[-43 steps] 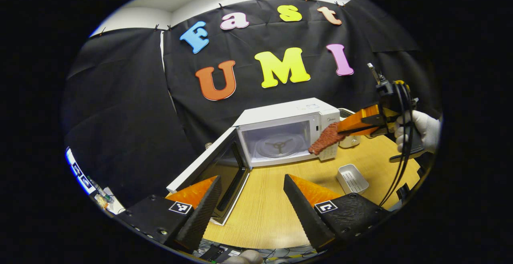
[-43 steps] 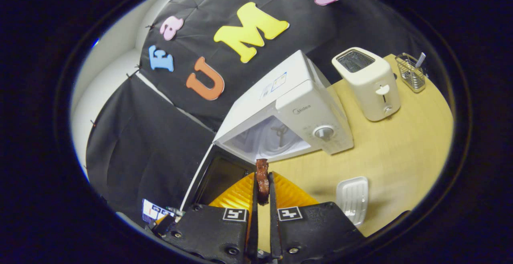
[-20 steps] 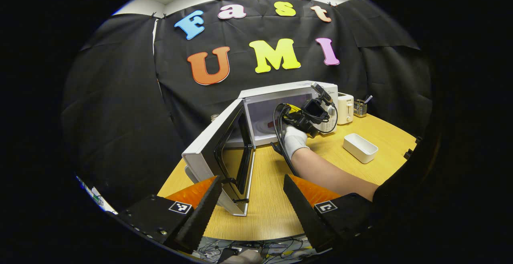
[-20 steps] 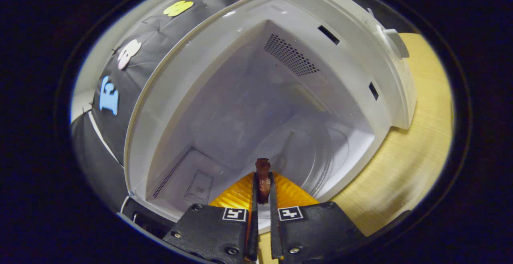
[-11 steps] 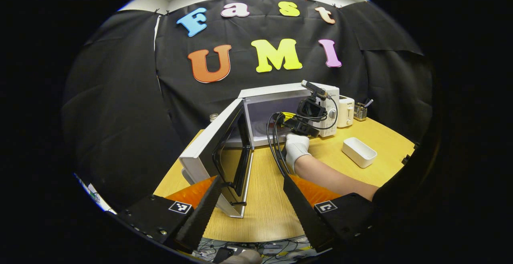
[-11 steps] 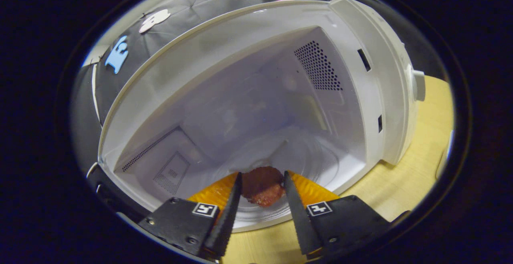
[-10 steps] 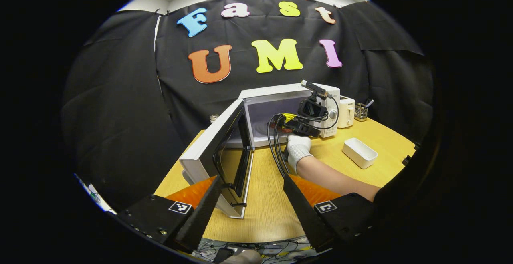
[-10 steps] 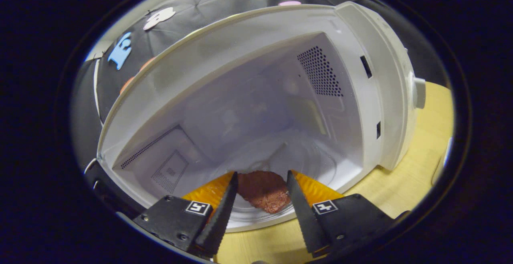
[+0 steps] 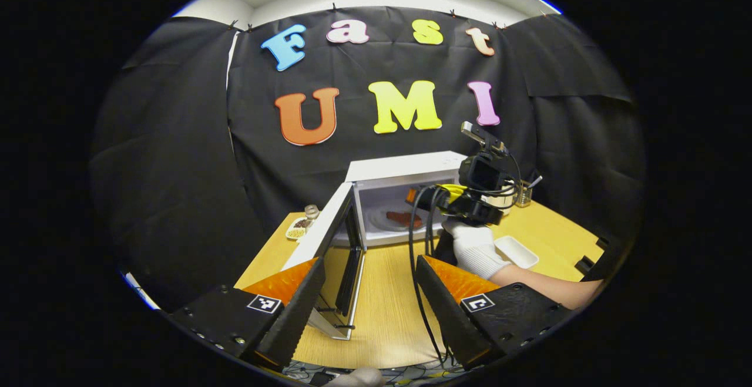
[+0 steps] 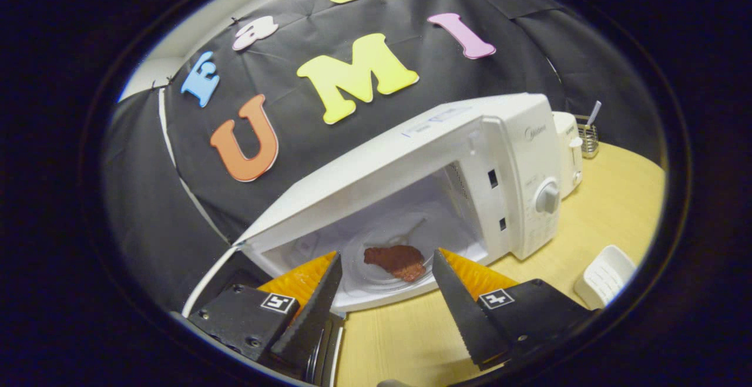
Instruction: Open the microwave oven with the left hand, put the food in, and close the microwave oven.
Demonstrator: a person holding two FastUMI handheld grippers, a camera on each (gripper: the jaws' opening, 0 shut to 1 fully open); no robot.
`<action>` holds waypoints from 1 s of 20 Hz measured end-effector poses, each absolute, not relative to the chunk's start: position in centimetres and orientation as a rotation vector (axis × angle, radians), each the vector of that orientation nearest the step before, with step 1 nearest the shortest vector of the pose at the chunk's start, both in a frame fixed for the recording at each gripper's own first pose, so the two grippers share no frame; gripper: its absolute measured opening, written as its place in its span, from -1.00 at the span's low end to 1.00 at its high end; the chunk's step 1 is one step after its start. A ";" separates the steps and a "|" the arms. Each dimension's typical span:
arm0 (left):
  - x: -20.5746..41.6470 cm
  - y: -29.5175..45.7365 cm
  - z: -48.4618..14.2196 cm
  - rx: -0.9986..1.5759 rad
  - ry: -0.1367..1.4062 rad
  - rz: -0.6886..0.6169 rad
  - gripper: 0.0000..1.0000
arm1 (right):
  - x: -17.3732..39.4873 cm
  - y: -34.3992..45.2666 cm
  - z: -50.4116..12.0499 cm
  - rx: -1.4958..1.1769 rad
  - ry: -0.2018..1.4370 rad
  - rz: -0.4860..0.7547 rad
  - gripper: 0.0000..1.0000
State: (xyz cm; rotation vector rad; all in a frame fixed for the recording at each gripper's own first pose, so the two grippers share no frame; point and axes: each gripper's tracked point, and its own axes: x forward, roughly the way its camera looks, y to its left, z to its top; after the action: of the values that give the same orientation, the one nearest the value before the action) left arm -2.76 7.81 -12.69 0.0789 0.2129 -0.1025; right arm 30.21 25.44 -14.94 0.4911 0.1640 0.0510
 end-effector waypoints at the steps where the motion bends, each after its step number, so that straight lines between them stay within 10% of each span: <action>1: -2.8 7.9 -11.6 0.076 0.197 -0.101 0.90 | 28.7 25.0 -13.5 0.452 0.170 0.064 0.70; 3: -2.9 8.0 -10.2 0.079 0.173 -0.105 0.90 | 25.9 23.3 -10.0 0.370 0.156 0.077 0.99; 13: -1.4 12.7 -6.8 0.076 0.093 -0.034 0.89 | 11.5 11.2 0.3 0.208 0.039 0.018 0.79; 19: -0.1 17.3 -9.0 0.046 0.113 0.063 0.90 | 3.0 5.5 -1.6 0.138 0.093 -0.064 1.00; 20: 0.3 18.2 -9.3 0.053 0.115 0.085 0.65 | 1.9 4.7 -1.8 0.133 0.099 -0.075 1.00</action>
State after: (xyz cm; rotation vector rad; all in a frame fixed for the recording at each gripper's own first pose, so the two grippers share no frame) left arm 0.26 18.16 -9.33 0.0527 0.1148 0.0846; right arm 1.88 4.70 -1.85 0.1327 0.0988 -0.0746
